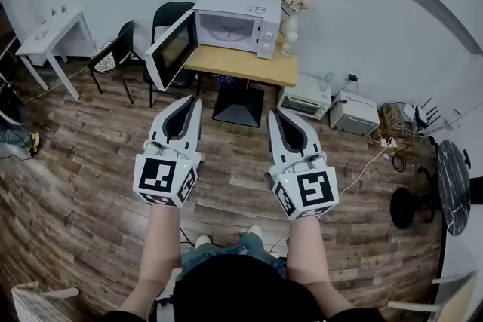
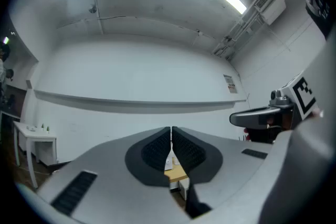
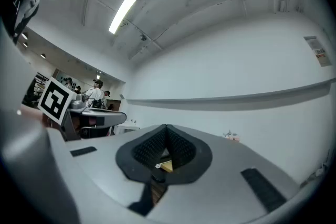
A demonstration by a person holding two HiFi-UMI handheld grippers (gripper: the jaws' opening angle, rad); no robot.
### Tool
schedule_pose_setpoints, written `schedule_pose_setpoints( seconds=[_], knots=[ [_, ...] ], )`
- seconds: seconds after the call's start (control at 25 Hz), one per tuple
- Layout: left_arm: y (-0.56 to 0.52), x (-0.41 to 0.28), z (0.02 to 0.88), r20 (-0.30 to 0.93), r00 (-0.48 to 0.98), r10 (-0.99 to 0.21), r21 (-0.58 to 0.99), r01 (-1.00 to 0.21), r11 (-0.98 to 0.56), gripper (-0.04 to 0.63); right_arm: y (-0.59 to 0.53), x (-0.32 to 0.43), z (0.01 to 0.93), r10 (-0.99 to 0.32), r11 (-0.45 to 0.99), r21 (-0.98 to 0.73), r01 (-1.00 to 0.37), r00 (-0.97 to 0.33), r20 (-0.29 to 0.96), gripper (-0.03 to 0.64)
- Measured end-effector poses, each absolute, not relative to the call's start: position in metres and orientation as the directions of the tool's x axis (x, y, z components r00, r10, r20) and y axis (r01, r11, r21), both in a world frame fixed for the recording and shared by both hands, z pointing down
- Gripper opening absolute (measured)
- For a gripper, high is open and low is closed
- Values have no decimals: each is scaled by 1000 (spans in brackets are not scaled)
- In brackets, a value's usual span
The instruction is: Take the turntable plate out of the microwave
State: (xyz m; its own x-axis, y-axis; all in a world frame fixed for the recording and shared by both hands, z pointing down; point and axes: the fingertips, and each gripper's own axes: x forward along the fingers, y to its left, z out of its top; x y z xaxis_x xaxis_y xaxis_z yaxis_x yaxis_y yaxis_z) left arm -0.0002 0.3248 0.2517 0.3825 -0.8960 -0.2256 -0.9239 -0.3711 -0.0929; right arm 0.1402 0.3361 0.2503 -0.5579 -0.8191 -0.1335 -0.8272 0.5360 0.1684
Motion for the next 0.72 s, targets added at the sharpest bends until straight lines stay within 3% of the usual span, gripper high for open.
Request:
schedule_pose_setpoints(
  seconds=[0.48, 0.52, 0.56, 0.6, 0.72],
  knots=[
    [324, -24, 260, -220, 395, -892, -80, -918, -387, 18, 334, 123, 260, -849, 496, 130, -858, -511, -137, 20],
    [323, -27, 260, -219, 396, -892, -73, -918, -390, 20, 333, 120, 260, -846, 503, 117, -857, -515, -135, 45],
    [322, -29, 261, -215, 402, -890, -68, -915, -397, 35, 332, 116, 260, -843, 512, 102, -853, -522, -133, 149],
    [320, -31, 263, -208, 412, -887, -67, -911, -407, 92, 330, 113, 261, -841, 518, 85, -851, -525, -133, 237],
    [316, -43, 267, -185, 421, -888, -75, -907, -414, 272, 324, 102, 262, -854, 498, 55, -865, -501, -141, 304]
  ],
)
